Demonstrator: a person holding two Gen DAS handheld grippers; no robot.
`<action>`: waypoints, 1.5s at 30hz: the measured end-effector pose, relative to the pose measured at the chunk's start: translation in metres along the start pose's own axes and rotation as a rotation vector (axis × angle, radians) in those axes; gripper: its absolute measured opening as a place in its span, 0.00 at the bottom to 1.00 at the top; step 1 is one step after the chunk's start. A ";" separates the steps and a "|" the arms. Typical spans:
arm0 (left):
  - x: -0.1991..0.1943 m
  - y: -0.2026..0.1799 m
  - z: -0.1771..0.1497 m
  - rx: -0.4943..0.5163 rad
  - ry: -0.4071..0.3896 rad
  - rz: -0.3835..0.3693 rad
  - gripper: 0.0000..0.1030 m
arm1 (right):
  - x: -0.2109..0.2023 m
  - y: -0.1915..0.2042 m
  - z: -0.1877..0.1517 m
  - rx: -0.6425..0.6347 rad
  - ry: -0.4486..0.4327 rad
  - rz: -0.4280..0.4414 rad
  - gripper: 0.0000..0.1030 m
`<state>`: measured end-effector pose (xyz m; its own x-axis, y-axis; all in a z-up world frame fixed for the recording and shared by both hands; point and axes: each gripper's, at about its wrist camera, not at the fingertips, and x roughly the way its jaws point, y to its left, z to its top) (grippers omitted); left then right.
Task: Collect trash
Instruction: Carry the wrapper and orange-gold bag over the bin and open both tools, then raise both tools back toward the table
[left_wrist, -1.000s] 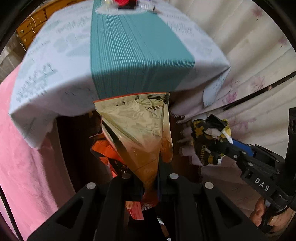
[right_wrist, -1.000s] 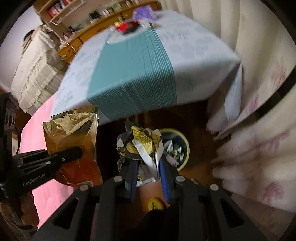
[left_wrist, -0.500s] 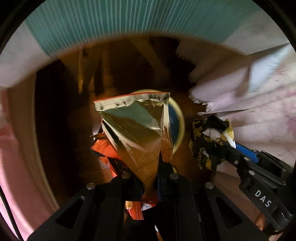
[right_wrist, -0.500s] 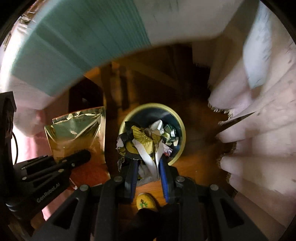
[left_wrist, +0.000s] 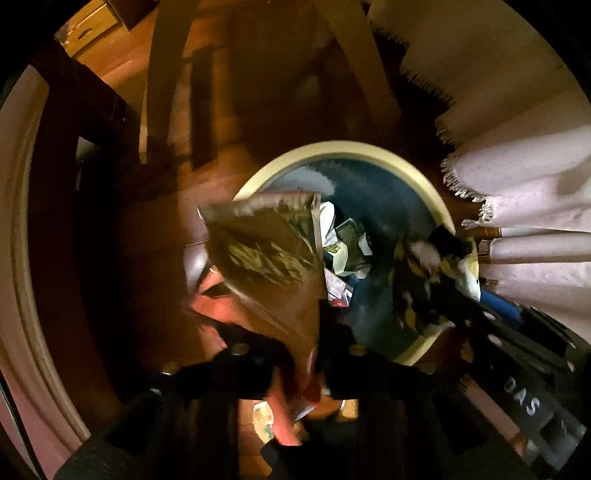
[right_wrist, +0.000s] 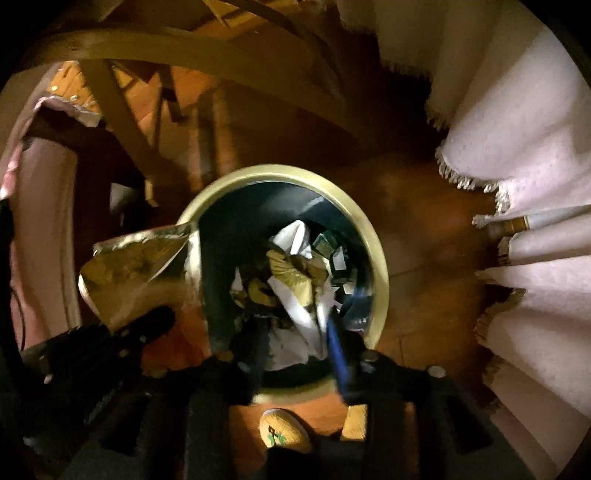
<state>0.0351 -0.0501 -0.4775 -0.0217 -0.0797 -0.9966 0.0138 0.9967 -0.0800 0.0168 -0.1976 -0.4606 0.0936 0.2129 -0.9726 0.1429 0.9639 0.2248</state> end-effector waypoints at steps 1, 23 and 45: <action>0.005 0.002 -0.001 -0.004 0.009 -0.013 0.38 | 0.004 -0.001 0.001 0.011 -0.002 0.002 0.43; -0.095 0.056 -0.051 -0.103 -0.060 0.025 0.63 | -0.087 0.006 -0.056 -0.032 -0.051 0.001 0.51; -0.383 0.053 -0.072 -0.022 -0.273 -0.004 0.64 | -0.359 0.091 -0.075 -0.065 -0.330 0.084 0.51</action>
<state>-0.0279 0.0347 -0.0986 0.2483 -0.0822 -0.9652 -0.0079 0.9962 -0.0868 -0.0778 -0.1747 -0.0951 0.4179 0.2393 -0.8764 0.0587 0.9555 0.2889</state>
